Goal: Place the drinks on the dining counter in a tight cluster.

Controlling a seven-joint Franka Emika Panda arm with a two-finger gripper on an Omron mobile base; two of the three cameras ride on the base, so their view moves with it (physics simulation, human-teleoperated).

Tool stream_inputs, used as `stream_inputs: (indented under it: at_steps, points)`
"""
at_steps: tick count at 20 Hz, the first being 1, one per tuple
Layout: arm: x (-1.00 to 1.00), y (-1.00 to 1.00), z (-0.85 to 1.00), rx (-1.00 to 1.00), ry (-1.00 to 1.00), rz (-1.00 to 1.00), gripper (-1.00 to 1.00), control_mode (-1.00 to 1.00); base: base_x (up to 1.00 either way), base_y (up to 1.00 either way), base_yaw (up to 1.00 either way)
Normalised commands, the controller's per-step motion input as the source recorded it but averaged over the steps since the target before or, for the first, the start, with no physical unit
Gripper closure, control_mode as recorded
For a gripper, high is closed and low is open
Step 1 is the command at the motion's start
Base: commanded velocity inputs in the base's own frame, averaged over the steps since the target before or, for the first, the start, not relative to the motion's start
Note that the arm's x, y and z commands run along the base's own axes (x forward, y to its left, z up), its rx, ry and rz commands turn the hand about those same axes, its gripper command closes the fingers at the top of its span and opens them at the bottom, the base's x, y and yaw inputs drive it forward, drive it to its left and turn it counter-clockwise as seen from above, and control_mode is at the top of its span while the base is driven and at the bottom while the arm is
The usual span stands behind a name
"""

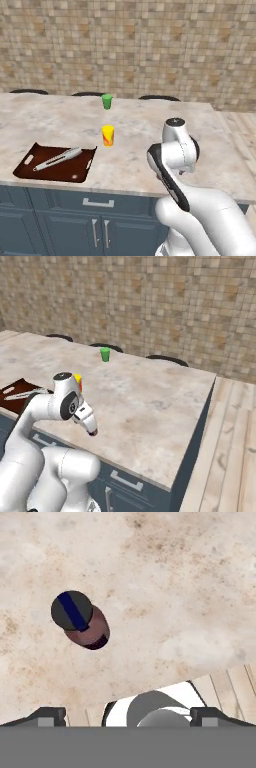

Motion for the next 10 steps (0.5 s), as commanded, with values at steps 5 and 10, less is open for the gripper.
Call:
stream_inputs:
  at_steps: [5, 10]
  points:
    - [-0.63, 0.0, 0.2, 0.0, -0.04, 0.14, -1.0, -1.0, 0.0, 0.0, 0.0]
    - [-0.29, 0.0, 0.1, 0.0, 0.0, 0.01, -1.0, -1.0, 0.0, 0.0, 0.0]
